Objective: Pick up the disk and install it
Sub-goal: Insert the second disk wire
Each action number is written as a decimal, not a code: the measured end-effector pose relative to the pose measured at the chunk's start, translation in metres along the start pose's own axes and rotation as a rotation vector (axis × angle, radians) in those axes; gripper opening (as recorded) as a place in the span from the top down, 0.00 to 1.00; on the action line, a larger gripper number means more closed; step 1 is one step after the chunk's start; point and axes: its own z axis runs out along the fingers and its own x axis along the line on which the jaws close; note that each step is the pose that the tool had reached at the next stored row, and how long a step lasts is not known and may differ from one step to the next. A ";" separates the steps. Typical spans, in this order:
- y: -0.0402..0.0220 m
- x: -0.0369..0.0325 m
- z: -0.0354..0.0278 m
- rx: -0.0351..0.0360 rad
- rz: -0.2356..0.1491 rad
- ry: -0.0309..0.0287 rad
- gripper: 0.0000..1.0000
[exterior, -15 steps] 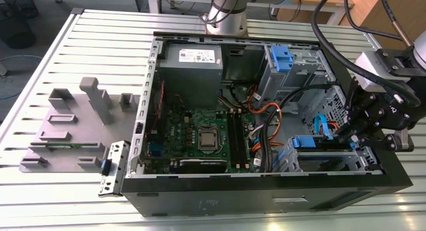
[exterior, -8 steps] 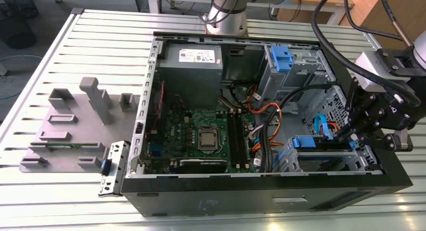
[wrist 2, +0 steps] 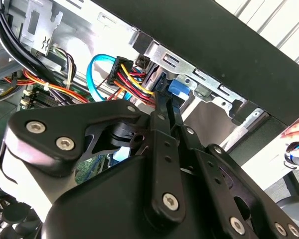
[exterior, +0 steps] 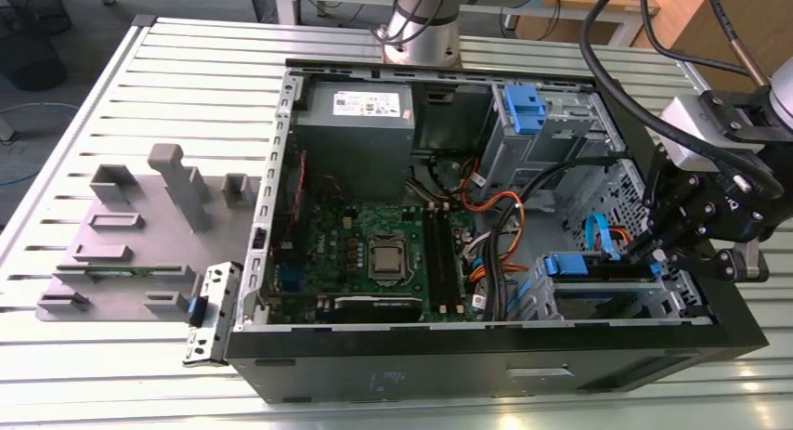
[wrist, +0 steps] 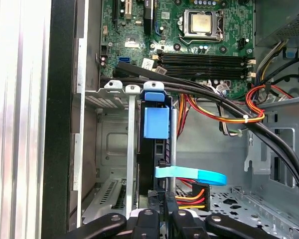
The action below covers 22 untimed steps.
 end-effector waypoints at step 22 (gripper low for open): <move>0.0096 -0.0001 -0.0020 0.0117 -0.001 0.0000 0.84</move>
